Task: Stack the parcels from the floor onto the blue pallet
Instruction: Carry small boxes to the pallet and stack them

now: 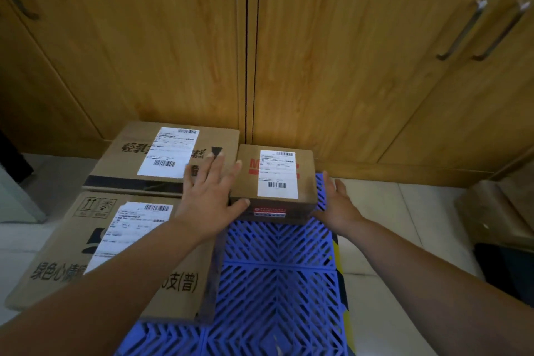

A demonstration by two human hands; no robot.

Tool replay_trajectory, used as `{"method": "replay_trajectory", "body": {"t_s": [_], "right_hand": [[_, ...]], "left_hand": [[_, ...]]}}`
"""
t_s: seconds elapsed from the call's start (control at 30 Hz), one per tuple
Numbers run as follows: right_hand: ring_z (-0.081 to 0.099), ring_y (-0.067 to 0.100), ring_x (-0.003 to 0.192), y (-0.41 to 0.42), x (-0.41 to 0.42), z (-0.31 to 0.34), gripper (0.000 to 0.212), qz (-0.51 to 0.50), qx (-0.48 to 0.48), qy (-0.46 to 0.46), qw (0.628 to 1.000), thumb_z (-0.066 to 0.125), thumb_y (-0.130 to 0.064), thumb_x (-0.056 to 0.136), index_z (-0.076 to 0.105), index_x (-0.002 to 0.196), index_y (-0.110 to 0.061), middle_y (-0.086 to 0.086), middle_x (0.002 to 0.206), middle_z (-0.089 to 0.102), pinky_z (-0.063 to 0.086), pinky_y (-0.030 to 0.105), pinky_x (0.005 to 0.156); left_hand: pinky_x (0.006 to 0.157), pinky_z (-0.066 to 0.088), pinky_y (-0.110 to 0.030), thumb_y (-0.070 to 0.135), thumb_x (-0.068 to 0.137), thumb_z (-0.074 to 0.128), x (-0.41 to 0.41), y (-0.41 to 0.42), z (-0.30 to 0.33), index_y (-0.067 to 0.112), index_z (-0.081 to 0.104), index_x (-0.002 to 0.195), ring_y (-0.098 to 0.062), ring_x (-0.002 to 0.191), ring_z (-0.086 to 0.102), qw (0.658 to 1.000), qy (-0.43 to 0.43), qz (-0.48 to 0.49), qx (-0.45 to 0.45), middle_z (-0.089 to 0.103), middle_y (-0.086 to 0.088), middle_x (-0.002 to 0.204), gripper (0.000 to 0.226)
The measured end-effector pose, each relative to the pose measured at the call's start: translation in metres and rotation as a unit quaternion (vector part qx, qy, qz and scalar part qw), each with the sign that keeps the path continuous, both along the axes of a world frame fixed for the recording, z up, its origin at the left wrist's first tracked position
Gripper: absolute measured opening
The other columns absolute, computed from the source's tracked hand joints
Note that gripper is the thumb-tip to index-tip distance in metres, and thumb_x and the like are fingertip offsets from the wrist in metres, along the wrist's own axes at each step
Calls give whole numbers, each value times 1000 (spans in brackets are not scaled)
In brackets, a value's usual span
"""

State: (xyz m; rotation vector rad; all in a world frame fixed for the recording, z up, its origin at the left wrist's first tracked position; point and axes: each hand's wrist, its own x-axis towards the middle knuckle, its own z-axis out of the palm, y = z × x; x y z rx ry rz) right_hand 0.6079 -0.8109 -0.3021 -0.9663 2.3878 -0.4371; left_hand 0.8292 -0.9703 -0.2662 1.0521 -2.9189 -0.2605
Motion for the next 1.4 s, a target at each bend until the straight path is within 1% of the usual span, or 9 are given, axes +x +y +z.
{"method": "replay_trajectory", "body": {"t_s": [0.17, 0.43, 0.57, 0.83, 0.97, 1.03, 1.13, 1.23, 1.4], "right_hand": [[11, 30, 146, 33, -16, 23, 96, 9, 24, 3, 1000, 62, -31, 89, -11, 150, -28, 10, 159, -9, 29, 40, 109], [13, 27, 145, 88, -35, 154, 91, 20, 68, -7, 997, 57, -23, 91, -11, 151, -27, 6, 160, -6, 30, 36, 109], [16, 26, 144, 143, -48, 235, 91, -26, 69, -31, 997, 56, -23, 92, -12, 151, -28, 5, 160, -6, 32, 37, 108], [8, 25, 147, 297, -92, 399, 87, -173, 98, -82, 977, 53, -25, 93, -12, 150, -29, 1, 160, -9, 31, 38, 110], [27, 29, 139, 372, -121, 454, 85, -221, 88, -89, 967, 56, -25, 91, -3, 152, -20, 7, 157, 9, 37, 37, 105], [28, 29, 138, 412, -136, 480, 82, -244, 81, -97, 962, 54, -26, 94, -3, 152, -18, 5, 156, 10, 36, 36, 104], [12, 25, 146, 460, -156, 505, 81, -270, 90, -107, 953, 50, -26, 97, -9, 152, -20, 2, 160, 0, 29, 35, 110], [18, 25, 145, 488, -176, 512, 82, -288, 100, -106, 947, 51, -25, 95, -8, 152, -22, 2, 160, 0, 35, 36, 107], [21, 23, 144, 508, -212, 513, 80, -310, 100, -124, 937, 51, -22, 96, -4, 152, -20, 1, 160, 3, 35, 33, 105]], "left_hand": [[115, -5, -56, 48, 89, 48, -70, 23, 23, 31, 2, 150, -25, 145, -15, 999, 5, -28, 16, -8, -7, 159, 79], [115, 13, -48, 32, 92, 50, -121, 70, 142, 31, -3, 150, -28, 145, -3, 993, -55, -42, 95, -7, -7, 158, 79], [114, 16, -48, 31, 93, 49, -143, 116, 220, 30, -3, 151, -28, 145, -1, 985, -96, -70, 125, -7, -6, 158, 78], [114, 17, -43, 32, 93, 46, -230, 247, 375, 30, -4, 150, -28, 144, -1, 962, -154, -171, 147, -5, -6, 158, 75], [113, 21, -41, 32, 94, 46, -280, 319, 430, 31, -4, 150, -24, 145, 2, 952, -158, -202, 165, -2, -4, 158, 75], [114, 21, -39, 31, 94, 46, -299, 357, 452, 31, -3, 151, -23, 145, 2, 947, -155, -208, 190, -2, -3, 159, 75], [116, 18, -37, 31, 95, 45, -324, 403, 471, 31, -3, 151, -22, 145, 2, 941, -154, -209, 215, -4, 0, 159, 74], [116, 16, -37, 30, 95, 45, -343, 429, 477, 31, -2, 151, -22, 145, 1, 936, -158, -210, 233, -4, 0, 159, 73], [115, 18, -36, 28, 95, 44, -377, 446, 471, 30, -3, 151, -22, 145, 2, 932, -169, -207, 245, -3, -1, 159, 73]]}}
